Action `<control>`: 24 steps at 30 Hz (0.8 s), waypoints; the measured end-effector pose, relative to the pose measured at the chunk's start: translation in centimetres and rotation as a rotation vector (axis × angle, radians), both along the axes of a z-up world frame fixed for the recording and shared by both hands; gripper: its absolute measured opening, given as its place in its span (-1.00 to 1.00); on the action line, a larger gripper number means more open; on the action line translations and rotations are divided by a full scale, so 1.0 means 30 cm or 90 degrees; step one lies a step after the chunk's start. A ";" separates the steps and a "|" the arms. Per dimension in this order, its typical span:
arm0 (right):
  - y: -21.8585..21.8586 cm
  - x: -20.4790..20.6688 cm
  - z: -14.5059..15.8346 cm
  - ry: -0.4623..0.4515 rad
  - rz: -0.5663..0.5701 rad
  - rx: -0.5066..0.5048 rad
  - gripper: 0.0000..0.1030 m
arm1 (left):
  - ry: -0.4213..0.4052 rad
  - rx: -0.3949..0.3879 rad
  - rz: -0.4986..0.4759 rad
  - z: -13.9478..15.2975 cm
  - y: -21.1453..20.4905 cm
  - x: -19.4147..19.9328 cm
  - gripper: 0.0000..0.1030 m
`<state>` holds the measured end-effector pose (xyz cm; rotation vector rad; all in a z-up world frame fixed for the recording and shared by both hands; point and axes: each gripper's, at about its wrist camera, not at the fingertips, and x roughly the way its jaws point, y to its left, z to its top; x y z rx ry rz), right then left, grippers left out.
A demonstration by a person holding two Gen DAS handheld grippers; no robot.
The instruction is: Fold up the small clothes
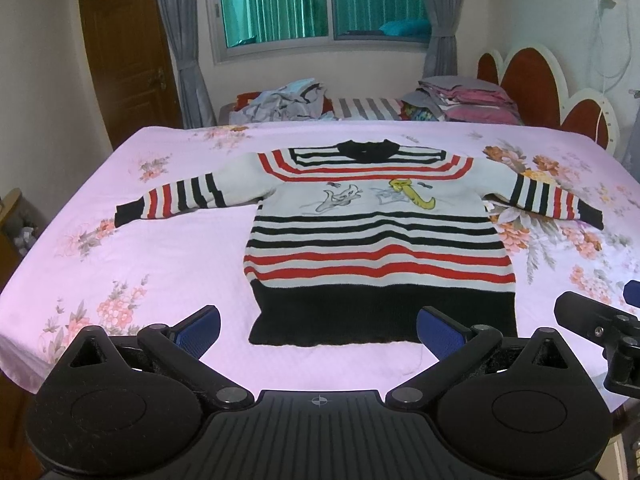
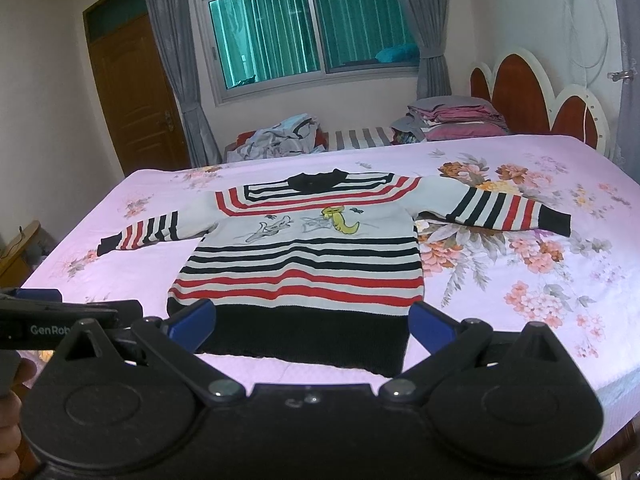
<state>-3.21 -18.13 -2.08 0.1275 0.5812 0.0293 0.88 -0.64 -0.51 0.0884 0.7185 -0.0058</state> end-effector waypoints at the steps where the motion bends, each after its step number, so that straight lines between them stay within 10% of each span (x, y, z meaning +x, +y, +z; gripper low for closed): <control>1: 0.000 0.001 0.000 0.000 0.000 0.001 0.99 | 0.001 -0.001 -0.001 0.001 0.001 -0.002 1.00; 24: -0.026 0.098 -0.039 0.012 -0.027 -0.012 0.99 | 0.026 0.004 0.003 -0.044 0.017 0.150 1.00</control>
